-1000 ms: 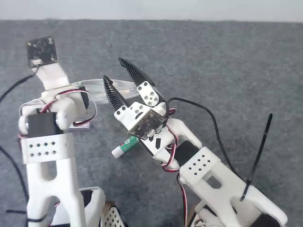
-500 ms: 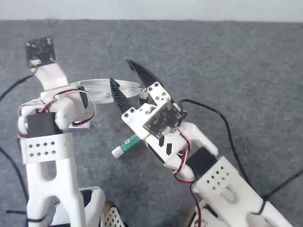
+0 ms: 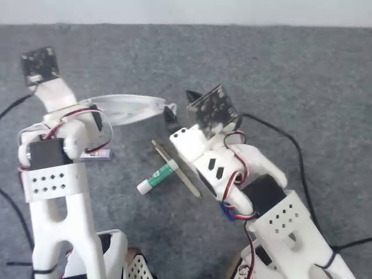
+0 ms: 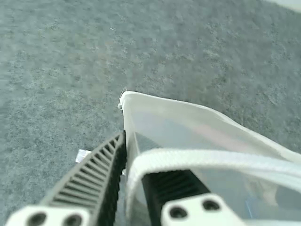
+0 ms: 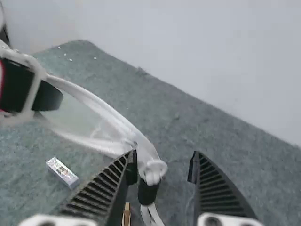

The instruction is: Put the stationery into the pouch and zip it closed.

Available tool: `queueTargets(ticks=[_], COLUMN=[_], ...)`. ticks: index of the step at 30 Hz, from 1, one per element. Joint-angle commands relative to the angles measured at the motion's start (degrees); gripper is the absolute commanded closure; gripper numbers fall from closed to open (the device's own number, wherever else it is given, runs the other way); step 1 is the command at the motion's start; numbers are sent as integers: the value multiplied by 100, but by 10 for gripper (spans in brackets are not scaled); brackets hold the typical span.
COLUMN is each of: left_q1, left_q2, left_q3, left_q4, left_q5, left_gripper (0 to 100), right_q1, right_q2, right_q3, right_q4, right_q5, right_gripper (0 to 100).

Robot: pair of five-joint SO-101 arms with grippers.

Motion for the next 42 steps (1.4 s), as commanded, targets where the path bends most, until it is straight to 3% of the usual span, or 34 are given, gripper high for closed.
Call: queueTargets(ticks=[1,9,15,19,26,42], left_q1=[-325,-404,-492,-501,-879,-905], left_q2=[-35,-26,-26,-26,-44,-44], left_q3=[-110,-119,-119,-119,-110,101], left_q4=[-299,-264,-255,-141,-62,-62], left_q5=[229,220,211,53,9,-18], left_gripper=[988,988,988,988,988,988], right_q1=[119,233,233,259,259,593], right_q2=[-145,-145,-136,-136,242,3160], right_q3=[-457,-501,-1099,-967,53,44], right_q4=[418,576,2000,2396,1560,154], right_q5=[-114,-105,-105,-105,-105,-62], right_gripper=[825,826,826,826,826,826])
